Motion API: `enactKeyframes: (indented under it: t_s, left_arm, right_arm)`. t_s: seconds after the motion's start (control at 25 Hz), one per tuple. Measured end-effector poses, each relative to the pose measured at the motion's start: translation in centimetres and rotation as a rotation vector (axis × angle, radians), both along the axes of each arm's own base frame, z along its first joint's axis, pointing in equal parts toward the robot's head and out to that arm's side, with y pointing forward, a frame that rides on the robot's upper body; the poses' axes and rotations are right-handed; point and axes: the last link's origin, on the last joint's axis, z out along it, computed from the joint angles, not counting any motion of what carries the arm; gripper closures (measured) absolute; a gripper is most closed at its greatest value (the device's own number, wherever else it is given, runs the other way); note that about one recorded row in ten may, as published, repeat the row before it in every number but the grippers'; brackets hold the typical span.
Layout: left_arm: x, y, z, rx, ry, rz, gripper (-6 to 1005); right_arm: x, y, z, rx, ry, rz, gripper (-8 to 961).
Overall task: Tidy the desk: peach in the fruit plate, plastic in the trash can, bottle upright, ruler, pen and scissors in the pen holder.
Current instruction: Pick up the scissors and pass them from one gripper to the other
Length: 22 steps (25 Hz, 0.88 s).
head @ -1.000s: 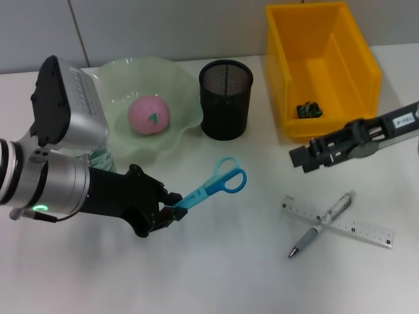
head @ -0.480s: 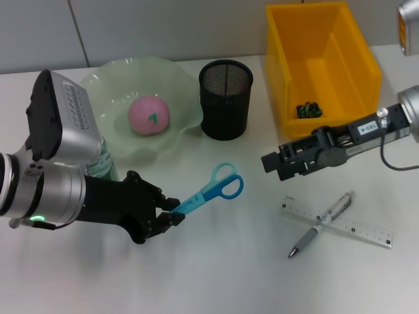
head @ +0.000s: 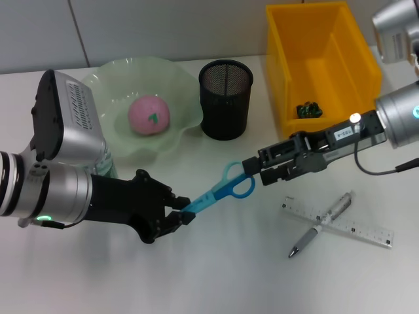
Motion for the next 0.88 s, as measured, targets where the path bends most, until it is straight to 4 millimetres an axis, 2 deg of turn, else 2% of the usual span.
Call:
enactKeyframes:
  t_s: [0.36,0.88]
  left_arm:
    - [0.4,-0.3,-0.2,-0.017,-0.016,-0.02,797]
    - [0.4,-0.2,-0.6,-0.01,-0.031,-0.031,795]
  right_arm:
    - [-0.4,-0.1,-1.3,-0.004,0.0,0.001,274]
    - [-0.7,0.1,-1.7,-0.003,-0.003,-0.024,323]
